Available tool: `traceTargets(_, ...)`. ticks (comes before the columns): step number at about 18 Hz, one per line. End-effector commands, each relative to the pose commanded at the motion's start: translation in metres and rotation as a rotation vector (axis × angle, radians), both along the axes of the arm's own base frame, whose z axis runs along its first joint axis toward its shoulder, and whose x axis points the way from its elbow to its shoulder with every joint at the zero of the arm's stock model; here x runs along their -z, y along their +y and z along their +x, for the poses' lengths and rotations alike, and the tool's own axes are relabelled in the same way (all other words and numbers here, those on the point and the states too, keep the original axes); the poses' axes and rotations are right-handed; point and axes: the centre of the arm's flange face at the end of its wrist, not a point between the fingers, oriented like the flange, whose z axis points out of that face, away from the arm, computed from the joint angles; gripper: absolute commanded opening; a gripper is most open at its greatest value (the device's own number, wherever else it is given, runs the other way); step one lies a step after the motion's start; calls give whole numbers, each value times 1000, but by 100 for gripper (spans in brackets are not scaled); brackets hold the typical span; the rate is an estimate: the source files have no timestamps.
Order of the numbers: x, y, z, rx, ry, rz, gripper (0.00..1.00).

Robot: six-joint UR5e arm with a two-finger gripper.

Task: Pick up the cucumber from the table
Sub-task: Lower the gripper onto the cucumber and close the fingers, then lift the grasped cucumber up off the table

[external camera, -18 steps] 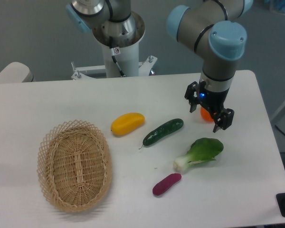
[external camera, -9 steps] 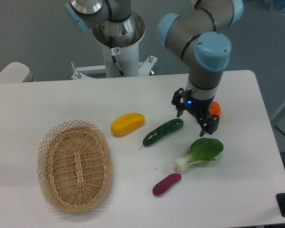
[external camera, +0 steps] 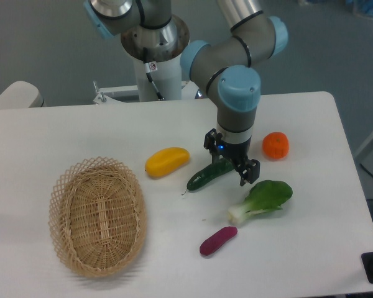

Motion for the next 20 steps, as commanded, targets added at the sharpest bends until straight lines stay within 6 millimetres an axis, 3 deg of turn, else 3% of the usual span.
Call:
traceTargets(3,20,7,7,14,-17,-36,100)
traceTargets(7,46,-3,17,13,-33,-49,100)
traceTargets(19,69,-6,21,-24,-70,-62,100)
traceTargets(20,68,-5,20,-26,-69,-61,97)
